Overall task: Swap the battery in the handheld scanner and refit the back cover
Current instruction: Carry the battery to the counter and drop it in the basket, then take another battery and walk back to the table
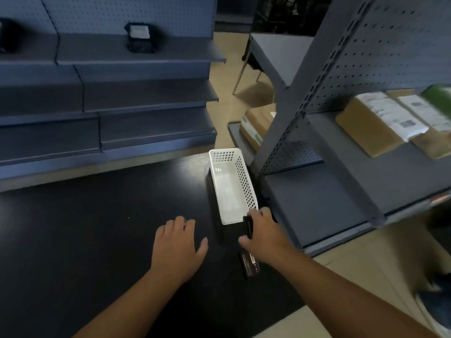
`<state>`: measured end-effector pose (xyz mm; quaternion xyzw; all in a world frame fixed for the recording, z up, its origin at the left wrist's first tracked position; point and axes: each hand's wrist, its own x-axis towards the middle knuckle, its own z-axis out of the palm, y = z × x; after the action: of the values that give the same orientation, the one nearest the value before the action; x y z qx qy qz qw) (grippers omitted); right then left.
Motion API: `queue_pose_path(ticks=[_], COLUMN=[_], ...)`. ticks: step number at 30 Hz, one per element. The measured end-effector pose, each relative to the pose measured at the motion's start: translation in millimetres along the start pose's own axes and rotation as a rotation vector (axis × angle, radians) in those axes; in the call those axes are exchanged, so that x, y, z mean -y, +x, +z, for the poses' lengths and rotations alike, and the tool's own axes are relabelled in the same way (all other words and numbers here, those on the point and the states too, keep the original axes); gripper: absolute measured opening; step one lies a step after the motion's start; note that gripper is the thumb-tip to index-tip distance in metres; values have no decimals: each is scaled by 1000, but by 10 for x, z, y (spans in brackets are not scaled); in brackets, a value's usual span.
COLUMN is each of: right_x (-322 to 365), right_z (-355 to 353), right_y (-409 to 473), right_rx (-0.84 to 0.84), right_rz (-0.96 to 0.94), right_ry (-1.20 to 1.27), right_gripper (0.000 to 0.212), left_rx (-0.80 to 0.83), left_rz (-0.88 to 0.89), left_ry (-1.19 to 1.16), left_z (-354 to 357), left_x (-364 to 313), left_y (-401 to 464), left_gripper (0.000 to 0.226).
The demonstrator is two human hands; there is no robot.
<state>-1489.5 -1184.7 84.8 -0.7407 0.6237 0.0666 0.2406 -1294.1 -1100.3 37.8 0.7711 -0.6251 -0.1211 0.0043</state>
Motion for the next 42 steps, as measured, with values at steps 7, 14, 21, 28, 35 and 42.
queue_pose_path(ticks=[7, 14, 21, 28, 35, 42], right_x=[240, 174, 126, -764, -960, -223], right_z=[113, 596, 387, 626, 840, 487], right_y=[1334, 1784, 1494, 384, 395, 91], right_rx=[9, 104, -70, 182, 467, 338], right_rz=[-133, -165, -368, -711, -645, -888], right_ry=[-92, -323, -285, -390, -622, -518], right_gripper=[54, 49, 47, 82, 103, 67], left_rx=[35, 104, 138, 119, 77, 83], left_rz=[-150, -262, -312, -339, -481, -588], left_ry=[2, 20, 4, -10, 20, 32], left_z=[267, 515, 530, 377, 327, 173], left_x=[98, 211, 240, 200, 202, 139], left_y=[239, 263, 255, 80, -521, -1254], left_gripper=[75, 78, 69, 76, 80, 67])
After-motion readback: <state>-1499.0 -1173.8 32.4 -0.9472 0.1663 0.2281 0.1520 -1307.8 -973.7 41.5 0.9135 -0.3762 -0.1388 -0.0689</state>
